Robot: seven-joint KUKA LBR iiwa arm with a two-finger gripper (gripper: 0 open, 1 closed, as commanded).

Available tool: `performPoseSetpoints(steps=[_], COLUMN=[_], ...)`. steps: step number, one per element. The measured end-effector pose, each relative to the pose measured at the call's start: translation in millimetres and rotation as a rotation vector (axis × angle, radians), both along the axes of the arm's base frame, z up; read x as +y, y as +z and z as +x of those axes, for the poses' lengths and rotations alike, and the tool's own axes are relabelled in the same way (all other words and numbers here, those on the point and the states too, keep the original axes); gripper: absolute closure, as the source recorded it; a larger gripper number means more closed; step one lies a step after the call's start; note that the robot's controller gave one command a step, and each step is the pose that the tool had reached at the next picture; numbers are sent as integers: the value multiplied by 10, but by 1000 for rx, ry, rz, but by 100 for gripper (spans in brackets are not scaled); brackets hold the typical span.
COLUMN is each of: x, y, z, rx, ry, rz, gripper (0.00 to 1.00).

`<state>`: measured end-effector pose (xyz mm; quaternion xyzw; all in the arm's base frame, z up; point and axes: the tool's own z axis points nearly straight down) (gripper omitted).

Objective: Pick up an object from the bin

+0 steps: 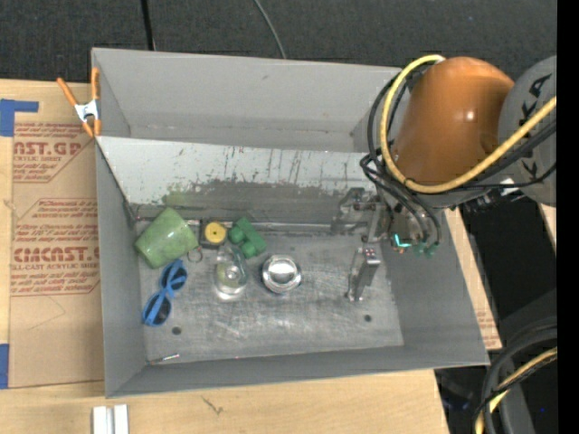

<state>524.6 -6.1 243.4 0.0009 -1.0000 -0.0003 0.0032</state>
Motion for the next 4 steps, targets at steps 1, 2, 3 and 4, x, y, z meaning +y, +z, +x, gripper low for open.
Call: performPoseSetpoints(steps=[1,2,3,4], x=[511,522,552,551], y=[-1633,-1594,-1079,-1113], z=[-56,-14,-39,-52], rx=[-16,-32,-13,-8], ry=[236,235,239,239], rz=[0,1,0,1], gripper=[0,100,100,0])
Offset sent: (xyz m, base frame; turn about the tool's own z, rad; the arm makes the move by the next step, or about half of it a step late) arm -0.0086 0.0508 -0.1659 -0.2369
